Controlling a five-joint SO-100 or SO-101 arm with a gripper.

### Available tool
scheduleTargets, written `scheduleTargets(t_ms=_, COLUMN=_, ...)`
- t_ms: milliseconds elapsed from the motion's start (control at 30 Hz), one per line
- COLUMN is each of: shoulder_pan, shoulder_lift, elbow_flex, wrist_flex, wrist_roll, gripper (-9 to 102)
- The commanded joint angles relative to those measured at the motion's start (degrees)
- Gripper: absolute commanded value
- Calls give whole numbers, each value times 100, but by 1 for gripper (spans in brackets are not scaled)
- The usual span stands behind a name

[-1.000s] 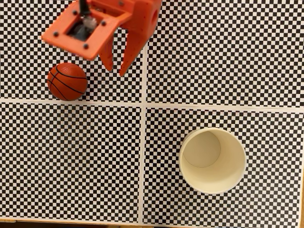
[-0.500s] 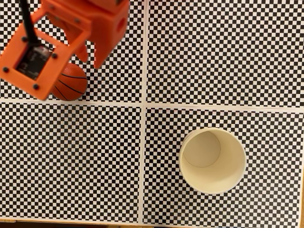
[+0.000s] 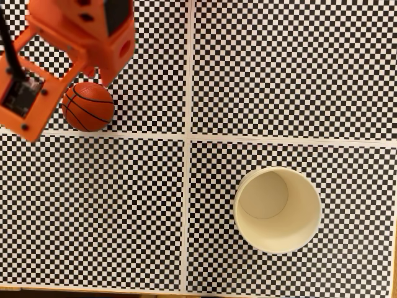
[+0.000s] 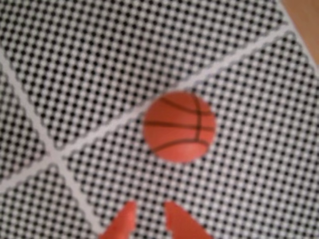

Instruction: Grasp basketball and place into cup.

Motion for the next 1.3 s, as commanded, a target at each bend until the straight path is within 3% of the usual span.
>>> scheduleTargets(t_ms=0, shoulder_pan=105, shoulder_lift=-369, elbow_flex=-738, wrist_flex=-70, wrist_roll=62, gripper=0)
scheduleTargets(t_ms=200, shoulder_pan=176, shoulder_lift=-932, elbow_flex=-1160, wrist_flex=-79, wrist_roll=-26, gripper=2)
scheduleTargets(t_ms=500, shoulder_pan=149, shoulder_lift=-1248, elbow_flex=-1143, wrist_flex=-97, wrist_roll=-176, gripper=36)
scheduleTargets(t_ms=700, shoulder_pan=105, shoulder_lift=-1380, elbow_flex=-1011, wrist_flex=-281, wrist_roll=-202, gripper=50)
scheduleTargets(t_ms=1267, shoulder_pan=-290, shoulder_lift=-1925, elbow_flex=-668, wrist_flex=-1371, wrist_roll=501, gripper=57)
